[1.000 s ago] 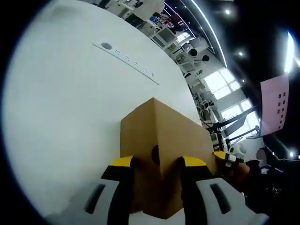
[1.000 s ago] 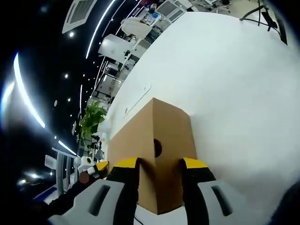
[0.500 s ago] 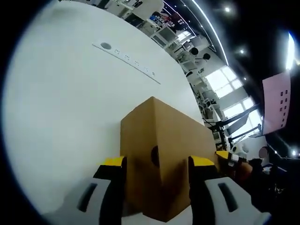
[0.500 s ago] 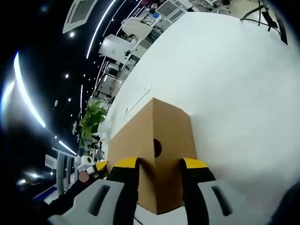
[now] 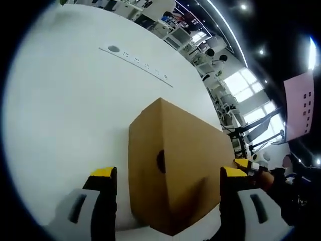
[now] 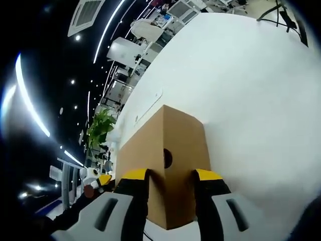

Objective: Operate the shoe box by opening the lid, removing the specified soft item, and placing it in the target area until the item is outside and the box remains undamaged.

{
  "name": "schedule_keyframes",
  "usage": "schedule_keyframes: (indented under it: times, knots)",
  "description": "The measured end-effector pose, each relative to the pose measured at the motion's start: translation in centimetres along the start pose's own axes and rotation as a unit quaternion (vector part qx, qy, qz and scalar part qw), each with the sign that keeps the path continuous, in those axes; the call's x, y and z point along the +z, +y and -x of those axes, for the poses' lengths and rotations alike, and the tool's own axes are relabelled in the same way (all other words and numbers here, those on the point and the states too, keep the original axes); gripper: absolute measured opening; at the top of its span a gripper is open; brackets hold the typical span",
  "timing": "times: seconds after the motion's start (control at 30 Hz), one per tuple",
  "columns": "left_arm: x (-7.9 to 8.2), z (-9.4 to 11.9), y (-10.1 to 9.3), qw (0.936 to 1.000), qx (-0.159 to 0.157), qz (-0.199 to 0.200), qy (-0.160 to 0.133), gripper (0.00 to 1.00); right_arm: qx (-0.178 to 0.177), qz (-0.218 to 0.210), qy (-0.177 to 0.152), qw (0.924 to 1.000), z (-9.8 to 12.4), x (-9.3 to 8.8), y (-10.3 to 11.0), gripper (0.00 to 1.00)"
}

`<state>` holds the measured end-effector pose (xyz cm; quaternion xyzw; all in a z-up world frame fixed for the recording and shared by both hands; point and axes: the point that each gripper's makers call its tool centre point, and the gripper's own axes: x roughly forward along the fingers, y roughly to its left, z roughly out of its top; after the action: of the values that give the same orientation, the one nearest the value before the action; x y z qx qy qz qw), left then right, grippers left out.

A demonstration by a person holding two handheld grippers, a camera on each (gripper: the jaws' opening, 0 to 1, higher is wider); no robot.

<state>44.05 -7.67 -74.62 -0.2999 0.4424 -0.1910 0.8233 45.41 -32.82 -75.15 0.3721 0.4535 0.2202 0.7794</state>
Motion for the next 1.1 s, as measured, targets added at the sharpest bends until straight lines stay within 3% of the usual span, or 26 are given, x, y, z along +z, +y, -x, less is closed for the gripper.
schedule_keyframes:
  times: [0.07,0.33,0.47,0.6,0.83,1.03,1.1]
  knots:
    - [0.5,0.2,-0.2,0.9999,0.006,-0.005,-0.012,0.99,0.001,0.001,0.0,1.0,0.0,0.0,0.0,0.33]
    - [1.3,1.5,-2.1,0.9987,0.012,-0.044,-0.022,0.99,0.006,0.0,0.0,1.0,0.0,0.1,-0.2,0.32]
    - [1.9,2.5,-3.2,0.9959,0.025,-0.082,-0.029,0.99,0.007,-0.002,-0.001,1.0,-0.1,0.1,-0.2,0.32]
    - [3.2,3.8,-5.0,0.9927,0.026,-0.1,-0.062,0.99,0.009,0.0,0.003,1.0,-0.1,0.2,-0.3,0.32]
    - [4.2,5.9,-6.9,0.9806,0.056,-0.166,-0.088,0.99,0.011,-0.002,0.006,0.9999,-0.1,0.2,-0.5,0.32]
    - [4.8,7.7,-8.7,0.9611,0.09,-0.238,-0.107,0.99,0.015,0.001,0.003,0.9999,0.0,0.1,-0.4,0.32]
    - [5.0,8.2,-9.2,0.9504,0.106,-0.27,-0.112,0.99,0.016,0.001,0.003,0.9999,0.0,0.2,-0.4,0.32]
